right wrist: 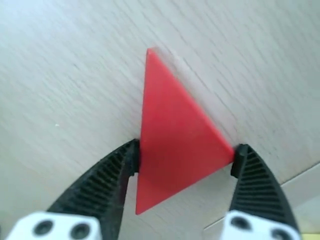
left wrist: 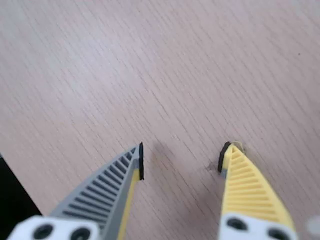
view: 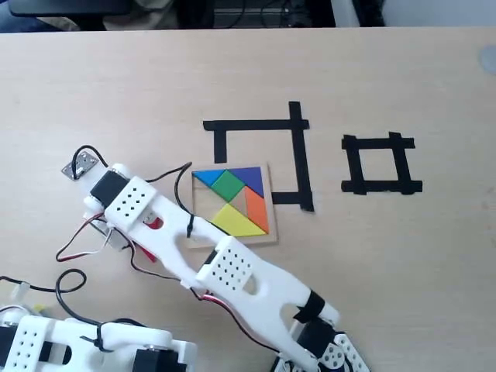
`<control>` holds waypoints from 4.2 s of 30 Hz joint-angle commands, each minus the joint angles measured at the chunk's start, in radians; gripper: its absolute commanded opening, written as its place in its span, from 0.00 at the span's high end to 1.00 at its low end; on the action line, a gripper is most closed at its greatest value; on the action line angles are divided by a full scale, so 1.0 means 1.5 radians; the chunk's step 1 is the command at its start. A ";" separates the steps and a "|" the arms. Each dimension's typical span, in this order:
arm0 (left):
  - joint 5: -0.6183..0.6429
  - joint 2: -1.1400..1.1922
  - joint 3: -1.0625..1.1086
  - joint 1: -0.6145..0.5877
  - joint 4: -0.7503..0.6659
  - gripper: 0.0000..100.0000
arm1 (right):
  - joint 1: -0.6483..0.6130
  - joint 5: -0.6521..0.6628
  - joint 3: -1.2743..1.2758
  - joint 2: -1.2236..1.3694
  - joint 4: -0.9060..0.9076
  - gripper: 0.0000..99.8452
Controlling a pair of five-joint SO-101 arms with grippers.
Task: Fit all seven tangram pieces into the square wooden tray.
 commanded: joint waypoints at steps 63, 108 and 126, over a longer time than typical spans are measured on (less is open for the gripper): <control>-0.001 0.001 0.002 0.007 -0.008 0.74 | 0.010 0.586 -0.099 -0.011 -0.106 0.71; 0.000 0.001 0.002 0.008 -0.008 0.74 | -0.043 0.314 -0.218 0.085 -0.031 0.70; 0.002 0.001 0.002 0.006 -0.008 0.74 | -0.018 0.353 -0.216 0.085 -0.019 0.64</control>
